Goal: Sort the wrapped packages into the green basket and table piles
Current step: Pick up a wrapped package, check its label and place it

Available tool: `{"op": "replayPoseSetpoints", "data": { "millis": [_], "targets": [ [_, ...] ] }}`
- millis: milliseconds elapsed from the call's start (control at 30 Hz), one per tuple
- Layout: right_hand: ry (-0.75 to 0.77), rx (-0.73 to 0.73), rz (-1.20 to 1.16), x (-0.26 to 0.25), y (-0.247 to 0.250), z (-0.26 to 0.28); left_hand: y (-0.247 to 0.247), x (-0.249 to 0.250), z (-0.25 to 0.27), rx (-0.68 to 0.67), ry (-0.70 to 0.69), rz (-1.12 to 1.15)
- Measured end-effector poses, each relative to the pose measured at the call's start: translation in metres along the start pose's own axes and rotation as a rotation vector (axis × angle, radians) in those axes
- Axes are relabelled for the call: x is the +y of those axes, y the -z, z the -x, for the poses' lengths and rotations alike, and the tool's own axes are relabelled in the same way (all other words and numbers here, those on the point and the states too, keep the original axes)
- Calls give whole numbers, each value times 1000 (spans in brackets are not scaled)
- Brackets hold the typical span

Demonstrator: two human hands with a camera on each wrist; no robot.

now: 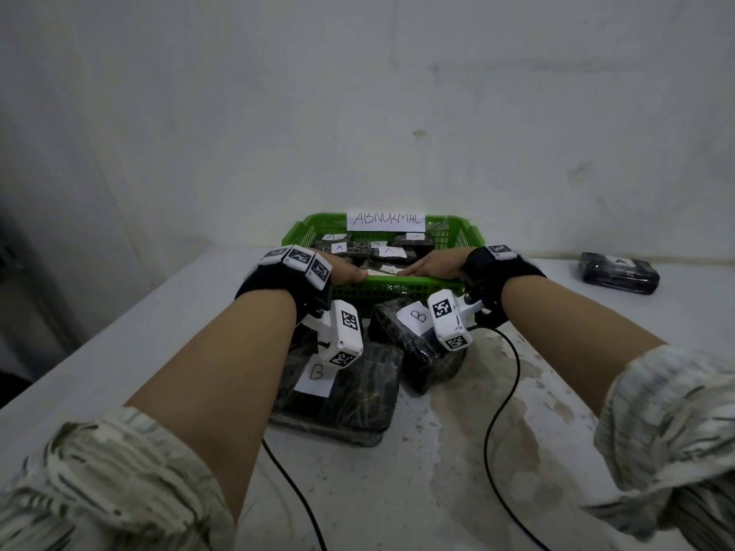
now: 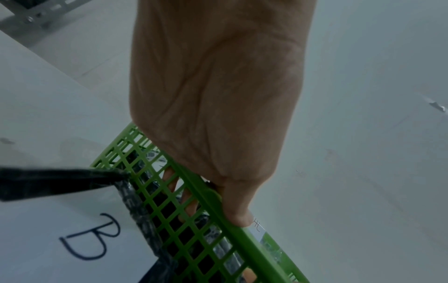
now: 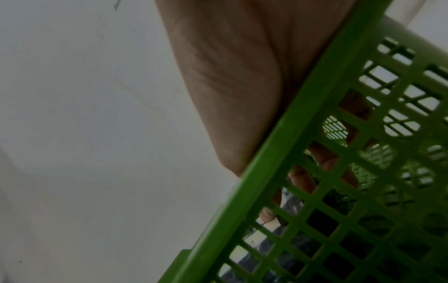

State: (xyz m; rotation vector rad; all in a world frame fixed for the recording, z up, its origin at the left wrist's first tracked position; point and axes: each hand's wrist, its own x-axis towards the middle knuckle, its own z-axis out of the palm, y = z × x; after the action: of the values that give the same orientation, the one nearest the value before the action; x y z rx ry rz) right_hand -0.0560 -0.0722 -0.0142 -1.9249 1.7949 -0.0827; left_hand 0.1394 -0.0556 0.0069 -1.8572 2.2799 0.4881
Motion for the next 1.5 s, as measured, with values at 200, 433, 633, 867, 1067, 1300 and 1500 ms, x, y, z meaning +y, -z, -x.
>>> {"op": "replayPoseSetpoints", "data": {
  "millis": [200,433,633,867,1067,1300,1500],
  "targets": [
    [35,54,-106,-2,2,7,0,8,5,10,-17,-89],
    [99,270,-389,10,18,16,6,31,15,151,-97,-205],
    [48,464,-521,56,45,41,-1,95,4,171,-205,-30],
    [-272,628,-457,164,63,62,-21,180,-24,232,-220,116],
    [-468,576,-305,226,61,66,-39,228,-52,303,-142,148],
    [-569,472,-90,262,60,64,-52,246,-76,324,-8,109],
    [-594,612,-98,284,57,50,-43,245,-67,224,-22,-94]
  ]
}}
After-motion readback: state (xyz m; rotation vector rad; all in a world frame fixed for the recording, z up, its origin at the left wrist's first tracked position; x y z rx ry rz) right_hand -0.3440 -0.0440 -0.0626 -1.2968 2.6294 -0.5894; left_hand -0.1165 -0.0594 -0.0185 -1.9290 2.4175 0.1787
